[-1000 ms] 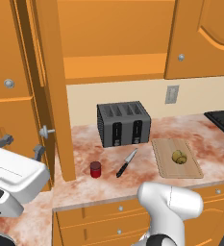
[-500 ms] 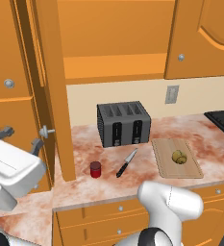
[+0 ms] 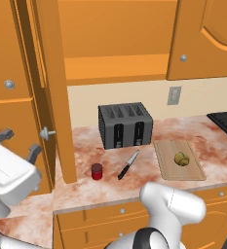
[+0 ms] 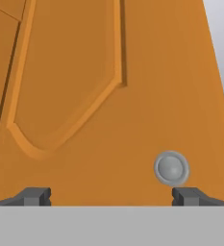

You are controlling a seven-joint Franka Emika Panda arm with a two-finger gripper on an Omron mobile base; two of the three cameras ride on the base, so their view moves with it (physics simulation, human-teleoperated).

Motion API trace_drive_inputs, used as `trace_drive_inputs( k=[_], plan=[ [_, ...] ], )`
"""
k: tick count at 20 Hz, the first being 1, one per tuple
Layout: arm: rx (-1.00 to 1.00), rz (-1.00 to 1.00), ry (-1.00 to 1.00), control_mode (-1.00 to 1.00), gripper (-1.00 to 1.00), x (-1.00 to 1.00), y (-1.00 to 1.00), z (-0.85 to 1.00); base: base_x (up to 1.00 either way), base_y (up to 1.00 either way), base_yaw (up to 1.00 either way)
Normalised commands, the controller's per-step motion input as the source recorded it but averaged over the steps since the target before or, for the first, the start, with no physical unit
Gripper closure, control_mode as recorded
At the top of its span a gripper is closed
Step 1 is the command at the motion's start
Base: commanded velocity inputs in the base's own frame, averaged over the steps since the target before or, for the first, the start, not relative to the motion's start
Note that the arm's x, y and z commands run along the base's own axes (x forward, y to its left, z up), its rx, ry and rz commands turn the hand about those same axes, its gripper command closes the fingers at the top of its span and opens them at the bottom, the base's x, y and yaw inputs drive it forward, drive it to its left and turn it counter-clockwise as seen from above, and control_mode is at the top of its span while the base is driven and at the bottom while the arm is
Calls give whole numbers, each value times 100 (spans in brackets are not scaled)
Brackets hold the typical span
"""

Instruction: Pick the bread, place it on the cutting board, pick the jam, place it on the counter, and close the cabinet.

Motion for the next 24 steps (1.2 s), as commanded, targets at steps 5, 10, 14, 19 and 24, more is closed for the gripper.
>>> trace_drive_inputs(
  k=[5, 10, 14, 19, 24],
  plan=[
    [0, -6, -1, -100, -100, -2, 0, 0, 0, 0, 0],
    [0, -5, 0, -100, -100, 0, 0, 0, 0, 0, 0],
    [0, -6, 0, -100, -100, 0, 0, 0, 0, 0, 0],
    [0, -7, 0, -100, -100, 0, 0, 0, 0, 0, 0],
    [0, -8, 0, -100, -100, 0, -5, 0, 0, 0, 0]
  ],
)
